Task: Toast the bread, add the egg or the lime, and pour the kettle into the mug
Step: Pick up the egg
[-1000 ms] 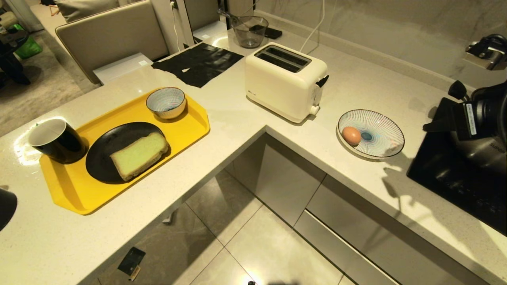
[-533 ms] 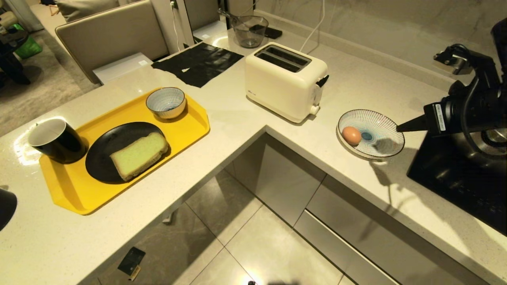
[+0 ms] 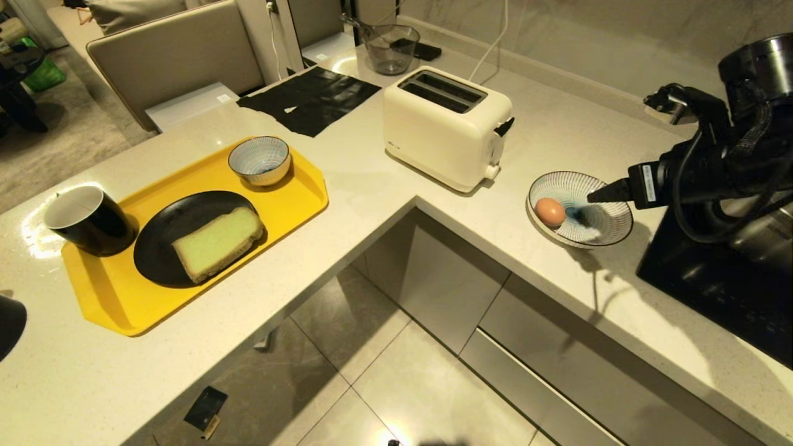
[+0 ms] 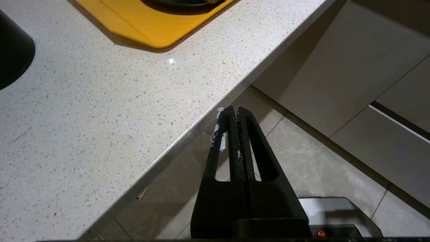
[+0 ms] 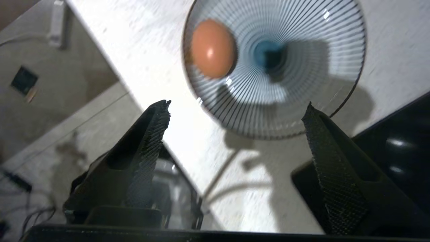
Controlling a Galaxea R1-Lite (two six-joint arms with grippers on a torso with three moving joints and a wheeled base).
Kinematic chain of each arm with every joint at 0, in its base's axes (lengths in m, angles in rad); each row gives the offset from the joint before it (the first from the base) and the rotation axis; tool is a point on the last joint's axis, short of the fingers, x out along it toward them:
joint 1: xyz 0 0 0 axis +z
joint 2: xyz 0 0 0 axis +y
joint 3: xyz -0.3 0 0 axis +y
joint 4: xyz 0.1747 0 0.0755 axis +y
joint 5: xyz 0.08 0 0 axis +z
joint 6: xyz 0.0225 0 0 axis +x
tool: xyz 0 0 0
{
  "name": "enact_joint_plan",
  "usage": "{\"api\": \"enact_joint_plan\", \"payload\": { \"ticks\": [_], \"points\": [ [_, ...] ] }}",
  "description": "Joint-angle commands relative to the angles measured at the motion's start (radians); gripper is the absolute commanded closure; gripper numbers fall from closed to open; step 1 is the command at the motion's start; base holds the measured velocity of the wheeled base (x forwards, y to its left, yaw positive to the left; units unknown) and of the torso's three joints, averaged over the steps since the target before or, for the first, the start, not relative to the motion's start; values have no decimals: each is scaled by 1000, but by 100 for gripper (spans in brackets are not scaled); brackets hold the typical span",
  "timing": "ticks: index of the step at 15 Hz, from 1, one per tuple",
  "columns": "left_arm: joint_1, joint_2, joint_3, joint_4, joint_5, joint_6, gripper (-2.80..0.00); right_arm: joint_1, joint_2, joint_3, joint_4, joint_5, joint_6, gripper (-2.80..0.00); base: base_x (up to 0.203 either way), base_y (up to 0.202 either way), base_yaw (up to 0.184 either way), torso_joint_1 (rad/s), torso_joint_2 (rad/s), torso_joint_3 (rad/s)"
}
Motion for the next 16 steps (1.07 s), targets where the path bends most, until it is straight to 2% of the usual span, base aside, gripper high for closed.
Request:
{"api": "enact_joint_plan", "payload": {
  "ticks": [1,4,11,16],
  "points": [
    [1,1,0,-1,1,0,0,2,53,5,-81,-23,-5,-280,0,0,0,0,0,0],
    [0,1,0,-1,1,0,0,9,71,6,-85,-24,-52,-280,0,0,0,0,0,0],
    [0,1,0,-1,1,0,0,9,113,4,-108,-25,-90,-280,0,0,0,0,0,0],
    [1,1,0,-1,1,0,0,9,150,29,-220,-25,-129,-280,0,0,0,0,0,0]
  ]
}}
